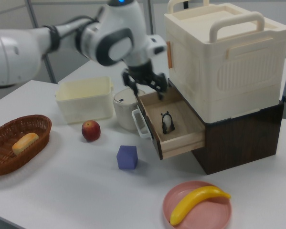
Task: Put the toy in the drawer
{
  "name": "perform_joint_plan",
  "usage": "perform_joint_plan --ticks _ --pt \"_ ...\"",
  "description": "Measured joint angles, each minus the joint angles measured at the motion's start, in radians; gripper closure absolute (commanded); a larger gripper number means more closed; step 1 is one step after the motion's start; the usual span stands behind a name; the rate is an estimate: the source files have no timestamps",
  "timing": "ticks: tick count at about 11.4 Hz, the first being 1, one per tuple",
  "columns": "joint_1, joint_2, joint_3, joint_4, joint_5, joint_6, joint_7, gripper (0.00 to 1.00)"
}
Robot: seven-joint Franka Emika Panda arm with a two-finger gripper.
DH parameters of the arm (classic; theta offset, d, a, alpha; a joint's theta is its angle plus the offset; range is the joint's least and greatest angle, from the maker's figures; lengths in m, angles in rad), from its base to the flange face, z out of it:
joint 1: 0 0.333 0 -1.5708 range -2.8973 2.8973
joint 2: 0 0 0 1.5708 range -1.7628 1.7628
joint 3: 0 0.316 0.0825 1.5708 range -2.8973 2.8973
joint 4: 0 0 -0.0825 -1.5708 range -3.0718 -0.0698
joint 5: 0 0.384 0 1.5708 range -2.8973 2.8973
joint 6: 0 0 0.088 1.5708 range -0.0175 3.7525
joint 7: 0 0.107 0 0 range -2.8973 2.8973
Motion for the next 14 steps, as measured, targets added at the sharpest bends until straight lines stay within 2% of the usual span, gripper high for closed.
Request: perform_joint_plan --ticks 3,6,8,14 --pt "0.059 -0.09 0.075 0.002 0.0 -0.157 0.193 0.0" --pt "0.102 -0.171 0.1 0.002 -0.007 -0.345 0.37 0.0" --pt "0.11 -0.189 0.1 0.001 -0.014 -0.401 0.402 0.0" --pt "0.105 -0.205 0.079 -0.004 -0.03 -0.404 0.405 0.0"
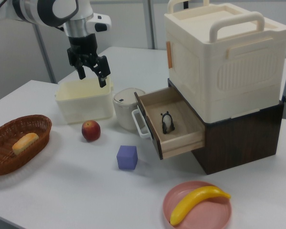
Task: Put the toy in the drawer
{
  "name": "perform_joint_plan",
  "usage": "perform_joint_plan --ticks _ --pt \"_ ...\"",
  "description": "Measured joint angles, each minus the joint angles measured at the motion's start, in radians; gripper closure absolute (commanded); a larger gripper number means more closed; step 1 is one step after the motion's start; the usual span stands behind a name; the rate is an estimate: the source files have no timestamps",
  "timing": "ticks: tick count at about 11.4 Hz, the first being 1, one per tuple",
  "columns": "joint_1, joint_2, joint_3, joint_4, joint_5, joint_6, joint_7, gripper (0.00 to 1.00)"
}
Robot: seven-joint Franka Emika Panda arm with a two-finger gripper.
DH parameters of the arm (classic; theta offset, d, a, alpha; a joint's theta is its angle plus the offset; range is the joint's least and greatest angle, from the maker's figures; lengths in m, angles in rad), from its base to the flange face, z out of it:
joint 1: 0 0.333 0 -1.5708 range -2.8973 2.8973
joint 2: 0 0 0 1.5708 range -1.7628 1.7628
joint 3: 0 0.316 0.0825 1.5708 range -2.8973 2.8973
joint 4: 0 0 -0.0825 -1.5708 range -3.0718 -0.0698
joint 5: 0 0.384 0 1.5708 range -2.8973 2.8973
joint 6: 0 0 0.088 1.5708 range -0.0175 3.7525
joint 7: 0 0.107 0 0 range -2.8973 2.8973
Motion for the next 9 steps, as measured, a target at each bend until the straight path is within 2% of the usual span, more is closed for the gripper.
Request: perform_joint_plan --ticks 5,9 --pt "0.05 -0.007 -0.058 -0.005 0.0 0.0 -0.001 0.0" --pt "0.057 -0.007 -0.065 -0.005 0.0 0.0 -0.001 0.0"
